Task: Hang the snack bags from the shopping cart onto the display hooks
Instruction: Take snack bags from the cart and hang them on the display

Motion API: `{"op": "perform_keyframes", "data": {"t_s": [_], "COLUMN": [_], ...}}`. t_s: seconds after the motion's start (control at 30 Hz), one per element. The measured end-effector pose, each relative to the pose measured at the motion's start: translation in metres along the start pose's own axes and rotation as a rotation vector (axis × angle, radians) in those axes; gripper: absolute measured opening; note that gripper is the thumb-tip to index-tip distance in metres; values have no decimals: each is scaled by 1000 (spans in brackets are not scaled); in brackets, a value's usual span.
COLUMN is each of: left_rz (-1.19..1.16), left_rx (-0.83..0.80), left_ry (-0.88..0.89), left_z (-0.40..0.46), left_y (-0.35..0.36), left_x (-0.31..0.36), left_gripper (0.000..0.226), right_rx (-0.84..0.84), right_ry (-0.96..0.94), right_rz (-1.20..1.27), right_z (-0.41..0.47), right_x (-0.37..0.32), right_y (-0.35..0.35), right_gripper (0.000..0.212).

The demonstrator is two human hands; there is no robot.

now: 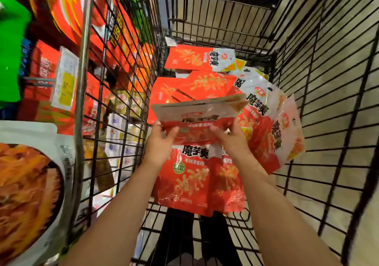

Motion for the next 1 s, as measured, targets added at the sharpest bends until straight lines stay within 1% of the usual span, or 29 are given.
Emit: {"op": "perform_keyframes", "data": {"t_s": [0.07, 0.13, 0.2, 0.23, 0.27, 0.3, 0.33, 0.37, 0.4, 0.43, 0.47, 0.5, 0.53, 0.63, 0.67, 0.73, 0.8, 0.83, 0.9, 0.93, 1.0], "left_rz": [41, 32, 53, 94, 166, 238, 336, 448, 561, 645, 686, 691, 680, 626, 610, 574, 444, 380, 333, 306, 240], "left_rx": [50, 64, 67, 53, 28, -10, -54, -99, -124, -123, -108, -90, -82, -37, -25, -19, -17, -1, 33, 40, 29], "left_ry": [39, 51, -18, -68, -121, -167, -207, -226, -229, -214, -203, -195, -200, -192, -197, -241, -316, -346, -342, -322, -282], "left_z": [5, 11, 8, 3, -3, -9, -16, -22, -27, -30, -31, -32, -32, -32, -31, -27, -23, -23, -22, -21, -20], "left_y": [-1, -1, 0, 1, 2, 5, 8, 11, 13, 14, 15, 16, 17, 16, 14, 9, 7, 6, 8, 10, 17], "left_x": [6, 6, 7, 5, -5, -17, -33, -48, -62, -70, -75, -78, -79, -78, -76, -73, -73, -71, -66, -62, -54], "left_gripper": [21, 26, 34, 32, 27, 21, 20, 24, 32, 39, 42, 45, 49, 49, 47, 47, 45, 41, 36, 38, 41], "right_rx": [52, 81, 97, 114, 135, 147, 156, 190, 194, 217, 222, 229, 227, 207, 195, 188, 213, 225, 235, 245, 275], "right_ry": [-33, -37, 31, 93, 188, 307, 401, 454, 492, 468, 476, 460, 456, 490, 502, 523, 527, 533, 543, 548, 572], "right_rz": [-52, -29, 14, 0, -22, -71, -105, -159, -224, -279, -330, -367, -389, -369, -339, -326, -329, -313, -292, -289, -205], "right_z": [3, 0, -9, -15, -20, -27, -32, -33, -39, -44, -43, -47, -46, -44, -44, -46, -49, -49, -48, -48, -46], "right_x": [-4, -7, -3, 6, 21, 40, 64, 94, 102, 103, 109, 99, 93, 87, 87, 89, 88, 87, 83, 81, 81], "right_y": [1, -3, -7, -7, -7, -7, -9, -10, -12, -12, -14, -13, -12, -7, -6, 0, 4, 6, 5, 4, 0], "right_gripper": [44, 38, 30, 30, 37, 52, 70, 85, 89, 78, 59, 46, 40, 34, 35, 45, 56, 58, 51, 47, 44]}}
Point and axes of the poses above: each hand's wrist, its own z-axis towards the middle knuckle, its own y-axis out of the palm, x = y × z, the point moved 1 cm from there along z, towards the middle knuckle, and after that the axes turned 14 degrees about x, right-handed, at the moved point
